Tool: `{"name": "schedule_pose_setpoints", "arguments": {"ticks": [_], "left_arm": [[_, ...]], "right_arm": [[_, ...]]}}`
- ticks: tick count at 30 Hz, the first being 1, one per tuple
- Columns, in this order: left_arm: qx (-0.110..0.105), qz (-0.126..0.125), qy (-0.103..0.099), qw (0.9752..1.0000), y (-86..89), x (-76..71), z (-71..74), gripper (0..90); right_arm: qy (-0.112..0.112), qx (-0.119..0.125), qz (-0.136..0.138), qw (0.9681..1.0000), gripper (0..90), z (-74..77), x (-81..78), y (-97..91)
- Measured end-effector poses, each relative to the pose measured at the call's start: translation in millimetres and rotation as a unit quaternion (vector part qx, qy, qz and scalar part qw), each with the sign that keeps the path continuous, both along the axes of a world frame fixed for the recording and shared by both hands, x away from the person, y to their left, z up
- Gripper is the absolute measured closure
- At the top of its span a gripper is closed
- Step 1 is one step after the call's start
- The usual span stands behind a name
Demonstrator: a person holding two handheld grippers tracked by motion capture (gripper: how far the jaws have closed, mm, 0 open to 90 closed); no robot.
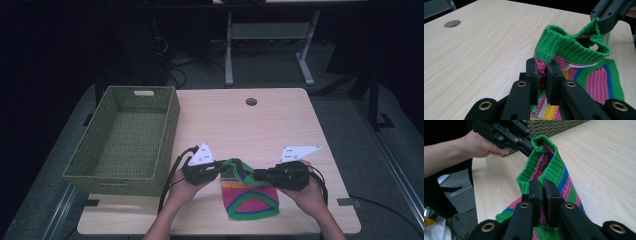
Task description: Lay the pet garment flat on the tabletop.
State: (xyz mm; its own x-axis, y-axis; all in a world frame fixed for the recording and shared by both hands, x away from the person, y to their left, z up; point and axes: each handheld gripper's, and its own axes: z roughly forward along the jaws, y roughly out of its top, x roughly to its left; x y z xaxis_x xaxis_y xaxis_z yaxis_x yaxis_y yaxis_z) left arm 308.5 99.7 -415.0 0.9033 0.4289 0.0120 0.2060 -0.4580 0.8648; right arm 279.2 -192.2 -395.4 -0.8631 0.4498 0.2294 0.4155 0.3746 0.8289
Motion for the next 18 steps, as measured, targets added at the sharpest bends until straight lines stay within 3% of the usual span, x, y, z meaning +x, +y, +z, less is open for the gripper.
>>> {"name": "schedule_pose_setpoints", "arguments": {"ticks": [11, 18], "left_arm": [[0.011, 0.024, -0.002, 0.9996, -3.7, 23.5, 17.3, 82.6], [0.02, 0.027, 0.013, 0.9993, -11.3, 35.2, 12.7, 82.1]], "right_arm": [[-0.006, -0.001, -0.015, 0.9999, 85.0, 11.5, 13.7, 5.6], [-0.001, -0.026, -0.045, 0.9986, 84.9, 11.6, 30.4, -0.6]]}}
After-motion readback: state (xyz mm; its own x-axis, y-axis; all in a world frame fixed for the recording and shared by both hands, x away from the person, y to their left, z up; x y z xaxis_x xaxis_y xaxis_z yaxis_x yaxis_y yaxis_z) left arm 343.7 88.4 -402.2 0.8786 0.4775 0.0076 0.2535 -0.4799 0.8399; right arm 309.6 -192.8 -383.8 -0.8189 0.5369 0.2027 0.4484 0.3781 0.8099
